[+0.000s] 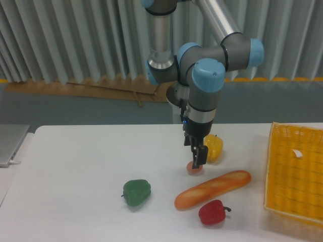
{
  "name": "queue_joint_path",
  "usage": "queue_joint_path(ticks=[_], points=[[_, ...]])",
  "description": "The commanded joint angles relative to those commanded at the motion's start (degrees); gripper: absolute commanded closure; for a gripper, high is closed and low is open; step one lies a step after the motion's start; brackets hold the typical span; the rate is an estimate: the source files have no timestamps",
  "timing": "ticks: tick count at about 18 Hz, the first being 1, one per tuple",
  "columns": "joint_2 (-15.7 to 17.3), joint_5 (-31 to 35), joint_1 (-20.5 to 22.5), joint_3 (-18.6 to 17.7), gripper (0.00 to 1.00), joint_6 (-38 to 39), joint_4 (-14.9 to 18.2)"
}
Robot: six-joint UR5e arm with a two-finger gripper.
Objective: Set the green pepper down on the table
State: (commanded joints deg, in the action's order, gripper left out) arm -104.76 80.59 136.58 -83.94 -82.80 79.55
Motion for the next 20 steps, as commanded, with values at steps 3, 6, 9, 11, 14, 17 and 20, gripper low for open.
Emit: queue_joint_path(ticks=[3, 6, 9, 11, 14, 17, 20], points=[[-0.09, 1.15, 0.0, -0.26, 0.0, 0.54, -0.97], [0.0, 1.06, 0.08, -0.7, 0.0, 0.36, -2.81], [-0.79, 1.23, 0.09, -0.79, 0.0, 0.36, -3.43], [-1.14, 2.37, 0.17, -0.96, 0.0, 0.36, -4.57], [-1.14, 7.46, 0.17, -1.32, 0.0, 0.1, -5.98], [-1.14, 10.72, 0.26, -1.32, 0.0, 0.36, -6.07], [-0.79, 10.9, 0.53, -1.32, 0.0, 0.36, -5.81]])
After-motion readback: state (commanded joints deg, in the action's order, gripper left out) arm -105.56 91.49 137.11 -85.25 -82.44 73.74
